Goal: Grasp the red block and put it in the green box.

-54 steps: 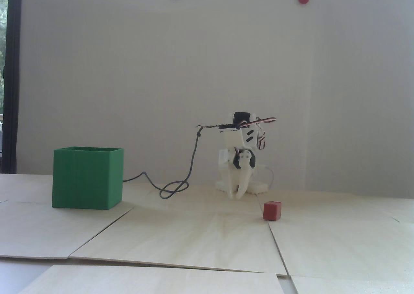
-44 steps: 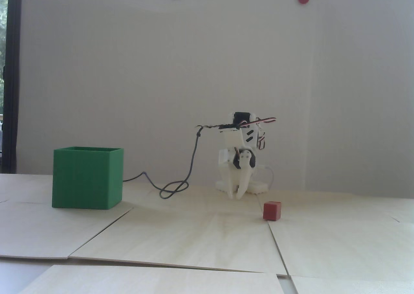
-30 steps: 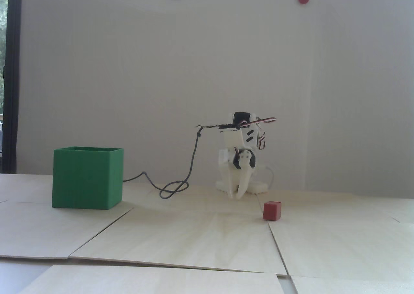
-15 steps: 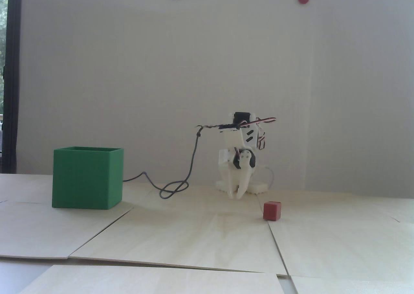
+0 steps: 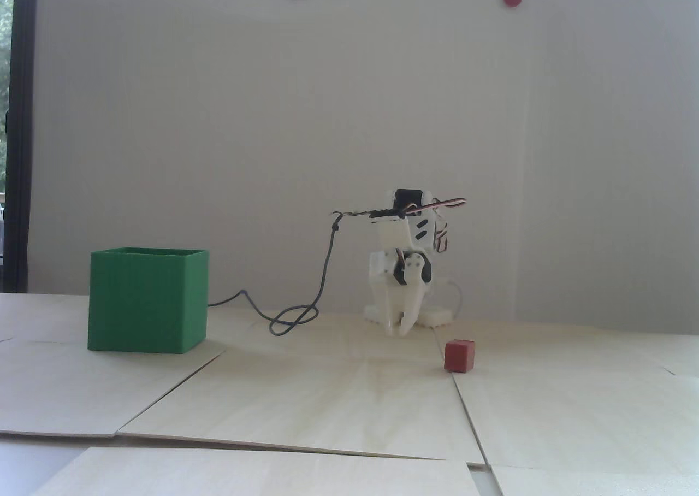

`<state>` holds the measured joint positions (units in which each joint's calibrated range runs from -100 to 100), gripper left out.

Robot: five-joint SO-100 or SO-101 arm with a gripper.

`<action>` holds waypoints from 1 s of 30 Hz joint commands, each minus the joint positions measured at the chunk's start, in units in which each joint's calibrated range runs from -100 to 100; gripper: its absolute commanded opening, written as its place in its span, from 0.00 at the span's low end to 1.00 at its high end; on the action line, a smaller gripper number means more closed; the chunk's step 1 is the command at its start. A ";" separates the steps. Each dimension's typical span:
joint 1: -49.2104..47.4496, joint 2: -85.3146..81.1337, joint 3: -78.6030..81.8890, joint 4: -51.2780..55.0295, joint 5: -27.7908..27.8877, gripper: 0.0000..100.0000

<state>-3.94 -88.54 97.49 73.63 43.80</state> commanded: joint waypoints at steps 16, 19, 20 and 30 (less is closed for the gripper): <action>-0.53 0.94 0.38 -4.07 0.24 0.03; -0.53 2.91 -6.10 -12.08 -0.17 0.03; -0.45 5.05 -8.67 -14.44 -0.17 0.03; 1.64 53.21 -55.35 -19.07 -0.17 0.03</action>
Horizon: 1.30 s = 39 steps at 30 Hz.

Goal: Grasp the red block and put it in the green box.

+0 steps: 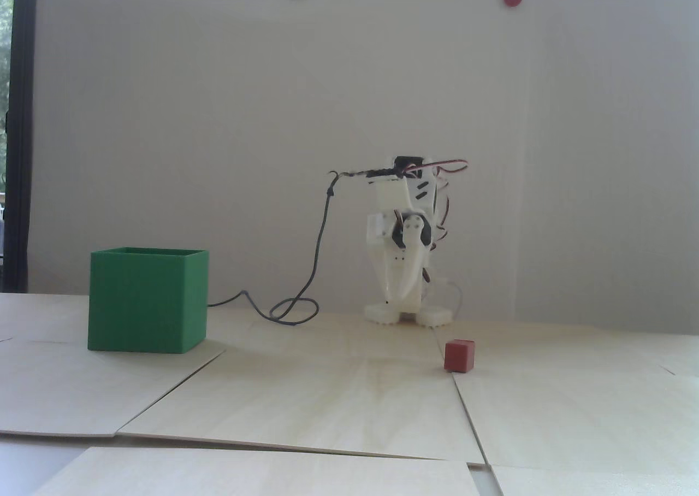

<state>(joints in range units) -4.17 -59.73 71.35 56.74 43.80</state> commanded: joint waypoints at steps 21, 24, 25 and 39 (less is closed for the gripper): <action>3.08 73.99 -81.47 -1.34 -2.10 0.10; 2.03 73.83 -81.73 0.43 -1.94 0.13; 0.43 73.12 -81.38 1.86 -1.94 0.13; -10.91 56.69 -72.06 14.09 -2.41 0.13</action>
<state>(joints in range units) -12.11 7.60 -4.74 69.97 41.74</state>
